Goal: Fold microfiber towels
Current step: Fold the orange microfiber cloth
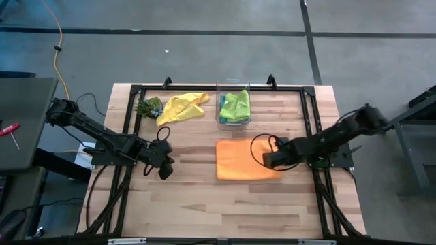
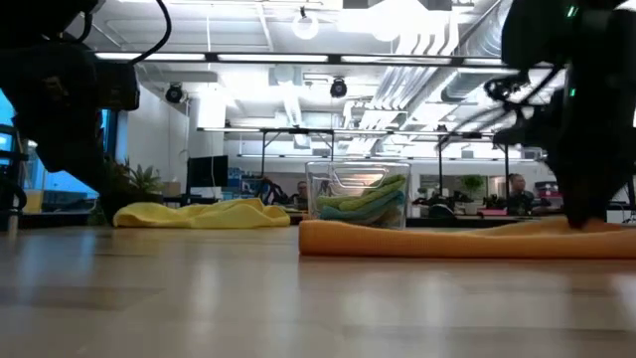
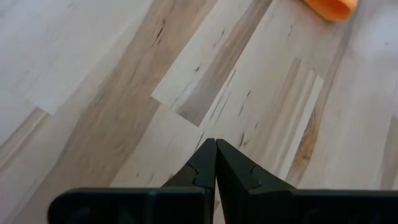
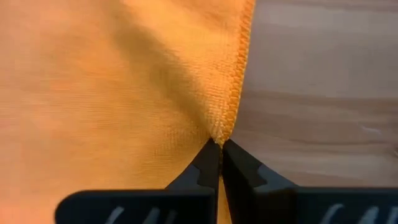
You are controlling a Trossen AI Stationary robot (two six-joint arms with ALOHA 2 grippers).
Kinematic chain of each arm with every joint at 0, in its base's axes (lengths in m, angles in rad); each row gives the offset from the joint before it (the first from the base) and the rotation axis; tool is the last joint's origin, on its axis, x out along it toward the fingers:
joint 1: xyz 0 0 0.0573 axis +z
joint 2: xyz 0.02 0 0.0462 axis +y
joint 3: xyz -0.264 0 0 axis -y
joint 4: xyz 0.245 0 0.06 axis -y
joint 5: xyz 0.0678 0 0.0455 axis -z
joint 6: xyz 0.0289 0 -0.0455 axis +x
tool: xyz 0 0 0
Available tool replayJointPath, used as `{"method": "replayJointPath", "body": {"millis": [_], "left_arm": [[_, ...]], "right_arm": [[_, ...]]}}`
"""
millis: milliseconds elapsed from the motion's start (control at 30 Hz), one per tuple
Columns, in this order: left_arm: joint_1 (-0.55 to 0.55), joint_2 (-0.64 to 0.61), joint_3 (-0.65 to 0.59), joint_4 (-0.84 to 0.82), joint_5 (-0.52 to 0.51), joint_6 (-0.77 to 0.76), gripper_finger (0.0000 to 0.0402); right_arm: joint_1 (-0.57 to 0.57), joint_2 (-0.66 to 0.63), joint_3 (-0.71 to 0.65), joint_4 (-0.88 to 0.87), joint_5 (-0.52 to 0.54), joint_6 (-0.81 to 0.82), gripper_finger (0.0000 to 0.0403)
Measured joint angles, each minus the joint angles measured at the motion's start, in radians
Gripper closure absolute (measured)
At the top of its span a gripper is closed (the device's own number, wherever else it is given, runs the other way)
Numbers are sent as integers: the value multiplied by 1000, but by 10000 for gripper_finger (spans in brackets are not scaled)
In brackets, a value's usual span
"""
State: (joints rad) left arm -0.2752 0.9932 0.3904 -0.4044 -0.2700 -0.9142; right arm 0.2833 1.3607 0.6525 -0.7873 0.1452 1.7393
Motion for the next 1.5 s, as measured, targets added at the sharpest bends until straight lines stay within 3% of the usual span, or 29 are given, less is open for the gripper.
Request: {"method": "replayJointPath", "body": {"millis": [167, 300, 633, 900, 1333, 1500], "left_arm": [[0, 0, 0, 18, -12, -1, 402], [0, 0, 0, 23, -32, -3, 401], [0, 0, 0, 68, -43, -2, 401], [0, 0, 0, 68, -55, -1, 401], [0, 0, 0, 73, -66, 0, 401], [0, 0, 0, 75, -97, 0, 402]], "right_arm": [[12, -107, 18, -15, 69, -8, 403], [12, -111, 68, 12, 95, -54, 403], [11, 32, 144, 279, 145, -106, 403], [-3, 167, 228, 397, 148, -138, 403], [-47, 199, 314, 420, 191, -169, 403], [-48, 207, 314, 510, 187, -175, 403]]}}
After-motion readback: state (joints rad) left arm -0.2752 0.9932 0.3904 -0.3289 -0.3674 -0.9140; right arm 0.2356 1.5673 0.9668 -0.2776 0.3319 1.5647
